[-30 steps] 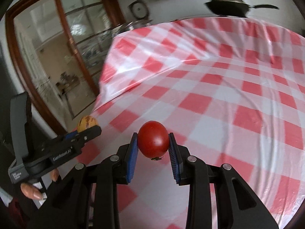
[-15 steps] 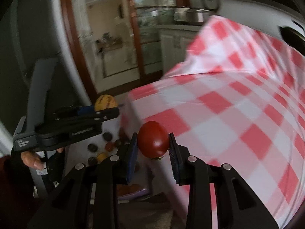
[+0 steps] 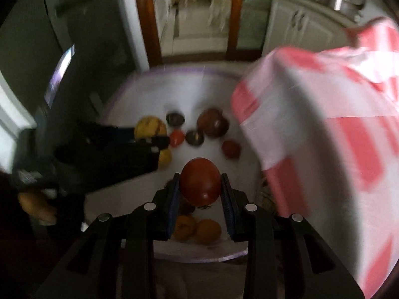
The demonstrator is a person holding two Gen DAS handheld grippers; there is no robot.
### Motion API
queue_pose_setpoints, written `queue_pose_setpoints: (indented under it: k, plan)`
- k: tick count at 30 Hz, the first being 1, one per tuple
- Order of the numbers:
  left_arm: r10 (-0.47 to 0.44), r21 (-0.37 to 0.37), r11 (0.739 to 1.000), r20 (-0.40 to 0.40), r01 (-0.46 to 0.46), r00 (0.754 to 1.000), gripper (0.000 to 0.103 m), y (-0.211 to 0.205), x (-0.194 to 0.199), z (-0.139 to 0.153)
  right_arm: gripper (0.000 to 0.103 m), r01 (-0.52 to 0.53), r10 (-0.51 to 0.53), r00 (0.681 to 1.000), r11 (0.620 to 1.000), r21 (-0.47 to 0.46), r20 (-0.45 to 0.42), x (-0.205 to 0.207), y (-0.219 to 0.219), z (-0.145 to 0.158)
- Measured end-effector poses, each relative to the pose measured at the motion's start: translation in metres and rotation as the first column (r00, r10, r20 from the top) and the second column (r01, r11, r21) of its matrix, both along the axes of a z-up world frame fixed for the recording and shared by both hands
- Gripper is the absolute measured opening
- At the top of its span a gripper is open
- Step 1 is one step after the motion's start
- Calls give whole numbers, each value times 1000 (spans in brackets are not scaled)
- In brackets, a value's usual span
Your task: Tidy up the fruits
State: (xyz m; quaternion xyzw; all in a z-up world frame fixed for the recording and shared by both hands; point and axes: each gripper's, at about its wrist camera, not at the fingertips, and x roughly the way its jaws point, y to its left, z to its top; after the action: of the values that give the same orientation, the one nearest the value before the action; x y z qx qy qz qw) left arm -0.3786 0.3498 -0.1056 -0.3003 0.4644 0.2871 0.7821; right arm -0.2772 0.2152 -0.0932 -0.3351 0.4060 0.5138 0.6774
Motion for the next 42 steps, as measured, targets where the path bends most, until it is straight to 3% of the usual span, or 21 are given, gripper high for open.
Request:
queue_pose_setpoints:
  k: [4, 7, 9, 14, 21, 22, 23, 25, 30, 32, 35, 38, 42]
  plan:
    - [34, -91, 995, -62, -39, 998, 45, 9, 4, -27, 31, 9, -15, 998, 993, -121, -54, 8, 24, -36]
    - [52, -122, 990, -122, -66, 991, 45, 12, 0, -46, 31, -2, -5, 999, 989, -147, -48, 11, 34, -45]
    - [58, -141, 987, -116, -75, 992, 46, 17, -2, -49, 31, -5, 0, 999, 989, -149, -35, 9, 43, -48]
    - [83, -5, 996, -126, -84, 989, 51, 18, -3, -36, 32, -15, 15, 1000, 986, -165, 2, 19, 61, -57]
    - [87, 16, 996, -127, -86, 988, 52, 23, -5, -33, 35, 7, -8, 1000, 991, -134, -2, 26, 56, -54]
    - [86, 34, 996, -121, -82, 989, 54, 22, -5, -29, 41, 10, -11, 1000, 993, -121, -6, 27, 54, -51]
    - [86, 67, 995, -123, -78, 989, 59, 20, -5, -23, 52, 17, -18, 1000, 995, -99, -11, 28, 50, -44]
    - [100, 145, 986, -111, -84, 989, 65, 19, -5, -11, 63, 20, -22, 1000, 997, -71, -22, 28, 43, -35]
    - [129, 361, 926, -26, -110, 991, 98, 14, -12, 34, 75, 2, -4, 996, 1000, -27, -84, 21, 14, -9]
    - [115, 395, 912, 12, -111, 993, 101, 12, -13, 46, 78, 11, -12, 996, 1000, -8, -87, 18, 0, 1]
    - [77, 350, 932, 75, -99, 994, 101, 9, -12, 55, 81, 30, -29, 998, 999, 13, -58, 15, -9, 10]
    - [60, 275, 959, 38, -69, 997, 101, 3, -2, 50, 83, 40, -40, 999, 999, 12, -33, 12, -11, 9]
    - [42, 246, 969, -15, -37, 999, 101, -6, 5, 38, 83, 50, -50, 999, 998, -41, -12, 9, -11, -1]
